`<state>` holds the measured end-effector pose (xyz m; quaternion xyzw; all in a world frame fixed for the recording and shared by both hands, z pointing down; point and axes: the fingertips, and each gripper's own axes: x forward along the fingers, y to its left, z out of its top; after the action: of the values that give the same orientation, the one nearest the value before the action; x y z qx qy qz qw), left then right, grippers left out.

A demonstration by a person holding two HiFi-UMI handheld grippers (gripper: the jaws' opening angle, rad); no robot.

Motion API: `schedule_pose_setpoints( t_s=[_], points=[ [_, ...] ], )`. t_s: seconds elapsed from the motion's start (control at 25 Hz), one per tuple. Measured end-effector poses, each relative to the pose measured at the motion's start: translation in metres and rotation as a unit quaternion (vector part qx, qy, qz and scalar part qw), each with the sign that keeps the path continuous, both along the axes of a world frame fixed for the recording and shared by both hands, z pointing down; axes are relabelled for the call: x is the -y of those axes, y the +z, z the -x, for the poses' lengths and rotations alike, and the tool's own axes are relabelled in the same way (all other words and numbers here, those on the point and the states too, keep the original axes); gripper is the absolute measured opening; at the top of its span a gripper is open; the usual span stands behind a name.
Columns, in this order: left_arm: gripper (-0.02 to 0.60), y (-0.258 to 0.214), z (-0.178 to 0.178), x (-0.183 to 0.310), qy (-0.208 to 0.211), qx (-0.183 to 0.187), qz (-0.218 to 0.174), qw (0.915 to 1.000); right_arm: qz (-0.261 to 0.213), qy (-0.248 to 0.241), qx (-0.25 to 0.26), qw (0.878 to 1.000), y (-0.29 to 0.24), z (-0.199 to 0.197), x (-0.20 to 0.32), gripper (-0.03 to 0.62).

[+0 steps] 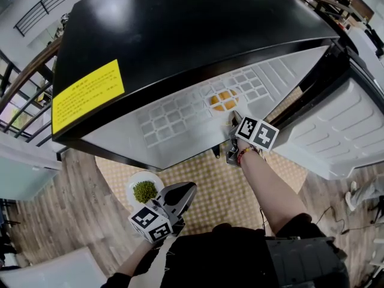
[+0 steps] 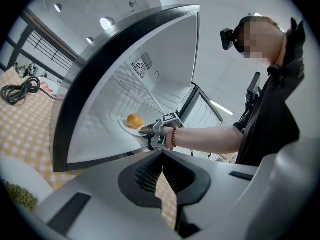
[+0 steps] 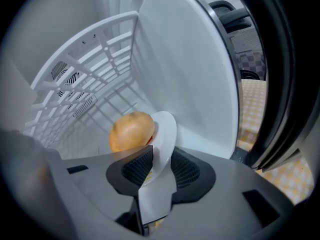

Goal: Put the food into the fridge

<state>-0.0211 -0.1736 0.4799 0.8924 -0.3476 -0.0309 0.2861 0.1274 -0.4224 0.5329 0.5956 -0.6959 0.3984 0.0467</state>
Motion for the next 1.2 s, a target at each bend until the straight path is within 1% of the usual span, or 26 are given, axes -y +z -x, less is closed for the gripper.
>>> schedule_pose_setpoints(
  t_s=[0.44, 0.68, 0.84, 1.0, 1.2],
  points=[
    [0.012, 0.0039, 0.0001, -0.0010, -0.002, -0.001, 0.005, 1.0000, -0.016, -0.034, -0.033, 0.999, -0.0006, 0.0009, 0.0033, 0.120],
    [0.012, 0.0050, 0.0018, -0.0015, -0.003, -0.002, 0.005, 1.0000, -0.031, -0.057, -0.065, 0.996, -0.0012, 0.0011, 0.0050, 0.132],
    [0.012, 0.0068, 0.0032, -0.0010, -0.006, -0.005, 0.009, 0.9999, -0.035, -0.062, -0.071, 0.995, -0.0015, 0.0020, 0.0058, 0.134],
    [0.012, 0.0070, 0.0033, -0.0009, -0.001, -0.004, 0.005, 1.0000, -0.042, -0.076, -0.090, 0.992, -0.0018, 0.0016, 0.0053, 0.149],
    [0.012, 0.0084, 0.0048, -0.0001, -0.003, -0.007, 0.009, 0.9999, -0.046, -0.073, -0.101, 0.991, -0.0018, 0.0012, 0.0050, 0.155]
  ],
)
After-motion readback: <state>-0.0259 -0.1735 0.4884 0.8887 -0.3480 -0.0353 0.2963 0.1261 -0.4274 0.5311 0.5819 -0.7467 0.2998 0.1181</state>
